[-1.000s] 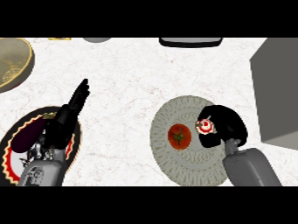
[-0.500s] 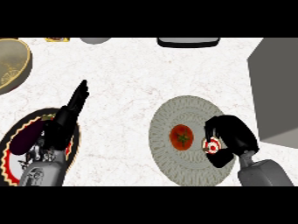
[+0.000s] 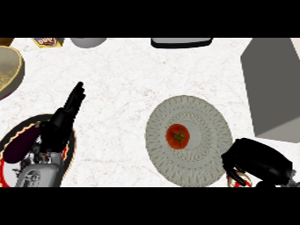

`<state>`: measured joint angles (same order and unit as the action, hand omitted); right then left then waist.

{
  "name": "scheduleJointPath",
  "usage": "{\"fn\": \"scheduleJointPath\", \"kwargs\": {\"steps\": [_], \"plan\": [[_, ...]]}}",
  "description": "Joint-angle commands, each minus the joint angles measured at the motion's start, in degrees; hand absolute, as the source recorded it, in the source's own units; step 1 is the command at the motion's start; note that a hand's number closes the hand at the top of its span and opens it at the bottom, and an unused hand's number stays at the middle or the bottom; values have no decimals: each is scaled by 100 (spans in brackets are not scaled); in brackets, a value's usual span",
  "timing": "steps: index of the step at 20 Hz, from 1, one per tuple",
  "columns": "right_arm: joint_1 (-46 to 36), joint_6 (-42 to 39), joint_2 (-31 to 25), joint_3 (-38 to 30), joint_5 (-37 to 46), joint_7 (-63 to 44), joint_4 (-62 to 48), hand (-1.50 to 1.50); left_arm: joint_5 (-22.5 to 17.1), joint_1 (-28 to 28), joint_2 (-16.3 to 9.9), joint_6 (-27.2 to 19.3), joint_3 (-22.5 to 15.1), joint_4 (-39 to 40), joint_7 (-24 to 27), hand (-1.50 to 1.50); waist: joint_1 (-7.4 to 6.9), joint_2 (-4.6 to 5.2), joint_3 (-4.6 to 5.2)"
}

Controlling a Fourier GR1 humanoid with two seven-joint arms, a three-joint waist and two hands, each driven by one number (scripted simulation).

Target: Pick the cupcake from the placemat and place it in the tiered shelf

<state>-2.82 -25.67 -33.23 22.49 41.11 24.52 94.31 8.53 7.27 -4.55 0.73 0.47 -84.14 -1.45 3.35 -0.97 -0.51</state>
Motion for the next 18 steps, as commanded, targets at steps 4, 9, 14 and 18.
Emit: {"fn": "scheduleJointPath", "kwargs": {"steps": [4,9,14,18], "plan": [[467,-477,-1354,-976,-1535,2570,272,150,-40,-141,-66,-56,150,-22,49,0,282,-9,9],[746,-534,-2219,-1871,-2701,3500,-68,150,-52,-150,-113,-57,193,-101,26,0,304,10,10],[791,-487,-2944,-2863,-3863,4039,-567,150,-86,-106,-101,-44,212,-51,19,0,290,26,13],[772,-830,-3423,-3426,-4878,4163,-1104,150,-1,-26,10,-40,13,-122,-11,0,85,63,21]]}}
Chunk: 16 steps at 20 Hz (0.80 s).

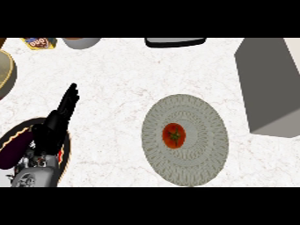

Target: Pick the cupcake from the placemat and place it in the tiered shelf

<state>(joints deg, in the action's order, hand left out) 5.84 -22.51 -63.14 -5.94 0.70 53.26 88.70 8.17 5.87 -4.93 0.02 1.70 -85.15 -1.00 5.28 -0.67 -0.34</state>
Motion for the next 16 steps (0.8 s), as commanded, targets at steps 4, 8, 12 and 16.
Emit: {"fn": "scheduleJointPath", "kwargs": {"steps": [4,8,12,16], "plan": [[-104,-1385,-896,-1081,-1598,1248,-1192,150,34,61,68,58,-145,18,5,0,-287,61,6],[-18,-1653,-1253,-1419,-2126,1330,-1594,150,135,201,186,-79,-228,1,-104,0,-271,50,0],[-73,-1943,-1593,-1526,-2575,1053,-2009,150,64,255,155,83,-288,-67,-139,0,-490,74,5],[-174,-2122,-1884,-1681,-2961,842,-2353,150,68,157,83,185,-278,204,140,0,-548,100,19]]}}
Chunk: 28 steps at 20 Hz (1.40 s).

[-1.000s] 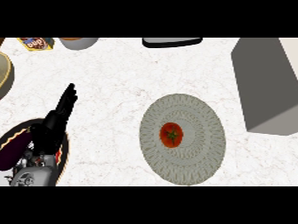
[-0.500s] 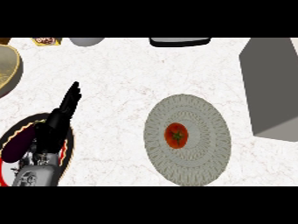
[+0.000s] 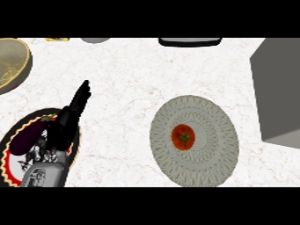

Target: Pick the cupcake from the placemat and place it in the tiered shelf

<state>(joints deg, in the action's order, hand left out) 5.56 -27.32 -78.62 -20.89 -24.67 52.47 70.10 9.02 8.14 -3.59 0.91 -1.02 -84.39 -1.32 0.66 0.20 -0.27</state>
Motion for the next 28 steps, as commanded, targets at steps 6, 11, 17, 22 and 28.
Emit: {"fn": "scheduleJointPath", "kwargs": {"steps": [6,11,17,22,28], "plan": [[-431,-1556,-315,-64,-629,841,-970,150,69,267,143,21,-211,-60,-266,0,-248,31,-4],[-862,-1186,-278,139,-555,771,-937,150,-47,256,-62,179,-33,37,-9,0,-363,49,7],[-1328,-886,-47,445,-388,799,-983,150,-123,506,-97,243,48,86,-220,0,-370,60,9],[-1933,-179,281,648,-30,1067,-891,150,-2,370,57,185,-163,53,-131,0,-433,56,7],[-2711,192,919,1325,328,724,-1126,150,143,532,111,65,-200,199,-184,0,-454,77,15]]}}
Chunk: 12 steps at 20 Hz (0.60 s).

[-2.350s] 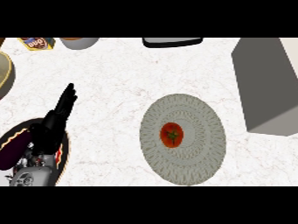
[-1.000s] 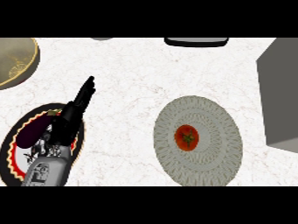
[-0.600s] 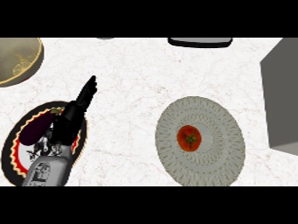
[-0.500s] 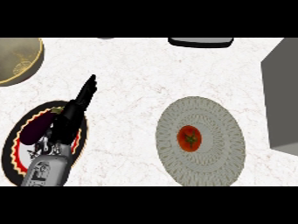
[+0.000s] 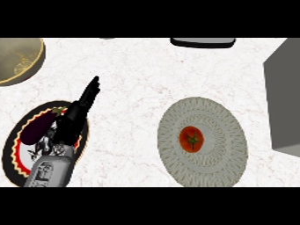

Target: Pick the cupcake from the placemat and place it in the tiered shelf

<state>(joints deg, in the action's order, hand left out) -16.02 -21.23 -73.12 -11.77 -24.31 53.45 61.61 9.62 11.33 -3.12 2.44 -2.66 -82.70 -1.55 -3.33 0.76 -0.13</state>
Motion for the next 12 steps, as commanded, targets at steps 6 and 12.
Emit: {"fn": "scheduleJointPath", "kwargs": {"steps": [6,12], "plan": [[-939,-1612,631,701,-739,-286,-299,150,41,160,132,-107,0,265,90,0,-13,27,5],[-1717,-1617,991,917,-513,-466,-907,150,89,223,140,-125,-75,-60,-245,0,-21,0,0]]}}
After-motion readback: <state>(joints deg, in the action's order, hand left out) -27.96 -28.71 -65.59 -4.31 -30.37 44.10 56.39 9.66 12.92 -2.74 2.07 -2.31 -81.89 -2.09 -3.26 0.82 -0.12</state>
